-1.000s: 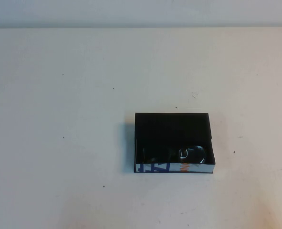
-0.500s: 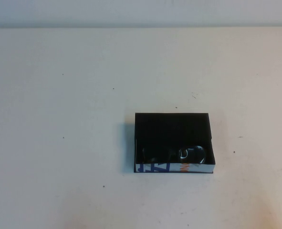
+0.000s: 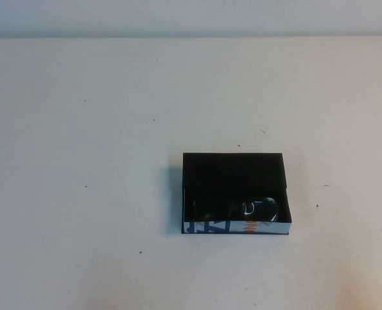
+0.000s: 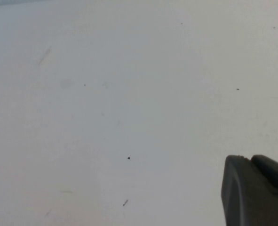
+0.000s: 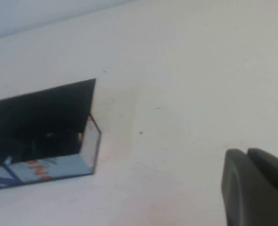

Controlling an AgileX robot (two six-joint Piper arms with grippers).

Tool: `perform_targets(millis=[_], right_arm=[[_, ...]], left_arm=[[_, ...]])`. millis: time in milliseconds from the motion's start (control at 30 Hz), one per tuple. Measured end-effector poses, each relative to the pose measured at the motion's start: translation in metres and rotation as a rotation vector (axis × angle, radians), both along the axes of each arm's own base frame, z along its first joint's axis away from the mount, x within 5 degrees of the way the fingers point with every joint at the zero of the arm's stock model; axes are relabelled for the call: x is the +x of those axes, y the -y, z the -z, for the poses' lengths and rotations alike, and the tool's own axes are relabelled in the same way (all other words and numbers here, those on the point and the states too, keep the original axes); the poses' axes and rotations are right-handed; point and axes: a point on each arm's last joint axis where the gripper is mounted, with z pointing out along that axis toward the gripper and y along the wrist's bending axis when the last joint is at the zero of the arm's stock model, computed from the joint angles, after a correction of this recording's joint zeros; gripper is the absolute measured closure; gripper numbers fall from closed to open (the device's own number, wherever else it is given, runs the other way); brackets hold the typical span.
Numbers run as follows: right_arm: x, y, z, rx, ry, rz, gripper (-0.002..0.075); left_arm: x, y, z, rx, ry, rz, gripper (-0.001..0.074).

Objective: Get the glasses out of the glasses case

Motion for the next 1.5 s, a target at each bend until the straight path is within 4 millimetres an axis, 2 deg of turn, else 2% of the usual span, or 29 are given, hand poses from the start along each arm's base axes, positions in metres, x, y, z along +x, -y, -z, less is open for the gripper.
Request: perform_targets(millis=[267, 433, 567, 800, 933, 1000, 1133, 1233, 1367, 1500], right_arm=[[-0.001, -0.012, -0.008, 0.526, -0.035, -0.028, 0.0743], [0.001, -0.008, -0.017, 0.739, 0.025, 0.019, 0.0743], [0.002, -0.005, -0.021, 0.825, 0.054, 0.050, 0.0743], [0.002, -0.005, -0.021, 0.832, 0.054, 0.049, 0.0743], [0.001, -0.008, -0.021, 0.722, 0.059, 0.010, 0.0743], [-0.002, -0.011, -0.032, 0.611, 0.085, -0.052, 0.0743], [-0.004, -0.018, -0.076, 0.315, 0.156, -0.171, 0.0743], [0.003, -0.024, -0.111, 0.080, 0.162, -0.257, 0.0743], [0.023, -0.033, -0.156, -0.198, 0.127, -0.402, 0.0743], [0.054, -0.043, -0.177, -0.394, 0.043, -0.581, 0.0743]], left_arm=[[0.000, 0.000, 0.000, 0.000, 0.000, 0.000, 0.0739], [0.000, 0.000, 0.000, 0.000, 0.000, 0.000, 0.0739], [0.000, 0.000, 0.000, 0.000, 0.000, 0.000, 0.0739], [0.000, 0.000, 0.000, 0.000, 0.000, 0.000, 0.0739], [0.000, 0.000, 0.000, 0.000, 0.000, 0.000, 0.0739], [0.000, 0.000, 0.000, 0.000, 0.000, 0.000, 0.0739], [0.000, 0.000, 0.000, 0.000, 0.000, 0.000, 0.0739], [0.000, 0.000, 0.000, 0.000, 0.000, 0.000, 0.0739], [0.000, 0.000, 0.000, 0.000, 0.000, 0.000, 0.0739], [0.000, 0.000, 0.000, 0.000, 0.000, 0.000, 0.0739]])
